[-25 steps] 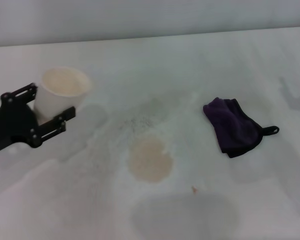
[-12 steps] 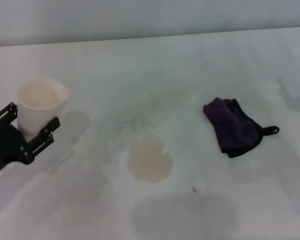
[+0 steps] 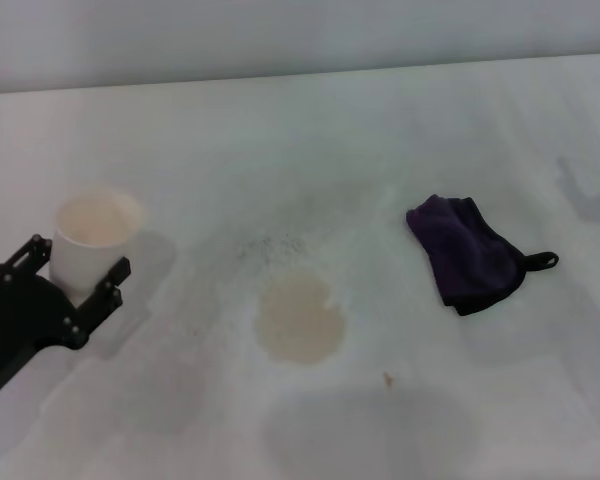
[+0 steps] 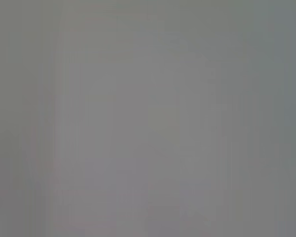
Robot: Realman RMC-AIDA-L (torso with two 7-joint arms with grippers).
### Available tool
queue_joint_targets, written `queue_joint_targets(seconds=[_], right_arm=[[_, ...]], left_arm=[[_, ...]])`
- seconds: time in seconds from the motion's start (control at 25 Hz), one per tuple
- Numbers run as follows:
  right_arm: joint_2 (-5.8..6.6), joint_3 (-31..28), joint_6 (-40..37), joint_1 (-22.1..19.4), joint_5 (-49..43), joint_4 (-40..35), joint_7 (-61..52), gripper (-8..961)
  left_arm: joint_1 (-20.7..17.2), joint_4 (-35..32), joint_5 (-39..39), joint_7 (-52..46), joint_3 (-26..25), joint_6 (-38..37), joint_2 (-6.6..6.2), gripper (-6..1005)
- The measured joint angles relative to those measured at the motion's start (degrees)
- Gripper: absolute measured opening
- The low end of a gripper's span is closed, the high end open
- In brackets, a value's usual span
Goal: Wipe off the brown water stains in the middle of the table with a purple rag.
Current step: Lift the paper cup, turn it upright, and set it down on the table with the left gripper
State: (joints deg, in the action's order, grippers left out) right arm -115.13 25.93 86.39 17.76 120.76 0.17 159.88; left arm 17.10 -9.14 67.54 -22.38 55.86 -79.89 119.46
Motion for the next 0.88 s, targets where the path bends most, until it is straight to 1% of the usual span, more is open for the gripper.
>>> queue_joint_targets(seconds=[0.32, 0.48, 0.72, 0.88], right_arm=[[0.00, 0.00, -1.15, -0.33, 0.00, 0.20, 0.10, 815], [0.00, 0.00, -1.21, -0.36, 0.00, 0.16, 0.07, 815], [0.00, 0.00, -1.26, -0.29, 0.00, 0.03, 0.05, 815], [0.00, 0.00, -1.26, -0.27, 0.00, -0.03, 0.01, 815]], left_arm=[[2.99, 4.81, -0.12, 0.77, 0.20, 6.56, 0.15, 645], [4.30, 6.37, 0.17, 0.79, 0.30, 7.40, 0.21, 645], [4.27, 7.21, 0.40, 1.17, 0.50, 8.62, 0.30, 643], [3.79, 9.00, -0.02, 3.58, 0.45, 8.50, 0.36, 644]])
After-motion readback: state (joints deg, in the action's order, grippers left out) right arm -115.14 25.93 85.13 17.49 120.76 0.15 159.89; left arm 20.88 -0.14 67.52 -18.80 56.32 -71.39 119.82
